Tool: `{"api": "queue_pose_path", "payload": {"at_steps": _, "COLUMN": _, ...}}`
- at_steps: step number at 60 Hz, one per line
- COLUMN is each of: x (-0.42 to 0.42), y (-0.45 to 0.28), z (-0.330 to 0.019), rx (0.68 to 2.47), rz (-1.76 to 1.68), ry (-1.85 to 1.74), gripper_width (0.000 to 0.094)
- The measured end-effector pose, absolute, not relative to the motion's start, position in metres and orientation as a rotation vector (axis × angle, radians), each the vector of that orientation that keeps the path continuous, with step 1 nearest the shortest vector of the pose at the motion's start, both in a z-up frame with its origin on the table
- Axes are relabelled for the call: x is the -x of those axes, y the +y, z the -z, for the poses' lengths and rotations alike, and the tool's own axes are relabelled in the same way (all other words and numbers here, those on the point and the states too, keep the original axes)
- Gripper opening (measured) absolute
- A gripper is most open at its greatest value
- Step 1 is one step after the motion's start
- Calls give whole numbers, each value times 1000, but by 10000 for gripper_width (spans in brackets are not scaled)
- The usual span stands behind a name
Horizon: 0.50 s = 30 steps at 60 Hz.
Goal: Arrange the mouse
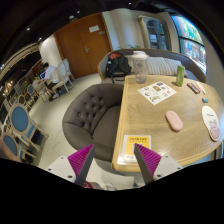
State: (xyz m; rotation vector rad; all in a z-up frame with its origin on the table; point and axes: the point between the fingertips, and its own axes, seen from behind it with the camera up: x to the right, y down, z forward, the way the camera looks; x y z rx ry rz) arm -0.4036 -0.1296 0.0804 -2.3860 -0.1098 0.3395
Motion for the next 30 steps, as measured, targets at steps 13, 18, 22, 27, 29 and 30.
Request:
{"api": "queue_pose_path", "payload": {"at_steps": 13, "x": 388, "y": -121, "z": -58, "rx": 2392, "rz": -315, "ry": -56, "gripper_width": 827}}
{"api": "queue_pose_path", "payload": {"at_steps": 18, "x": 371, "y": -116, "z": -51, "rx": 2388, "rz": -296, "ry": 1, "gripper_width": 825}}
{"api": "queue_pose_path", "payload": {"at_steps": 22, "x": 353, "y": -110, "z": -45, "rx": 2381, "rz": -272, "ry": 59, "gripper_width": 824}}
{"api": "queue_pose_path", "payload": {"at_steps": 27, "x": 315, "y": -95, "z": -36, "rx": 2350, "rz": -199, "ry": 103, "gripper_width": 821}}
{"api": "queue_pose_path", "payload": {"at_steps": 29, "x": 296, "y": -89, "z": -31, "rx": 2341, "rz": -156, "ry": 125, "gripper_width": 821}}
{"api": "queue_pose_path", "payload": {"at_steps": 30, "x": 287, "y": -86, "z": -29, "rx": 2335, "rz": -135, "ry": 137, "gripper_width": 821}}
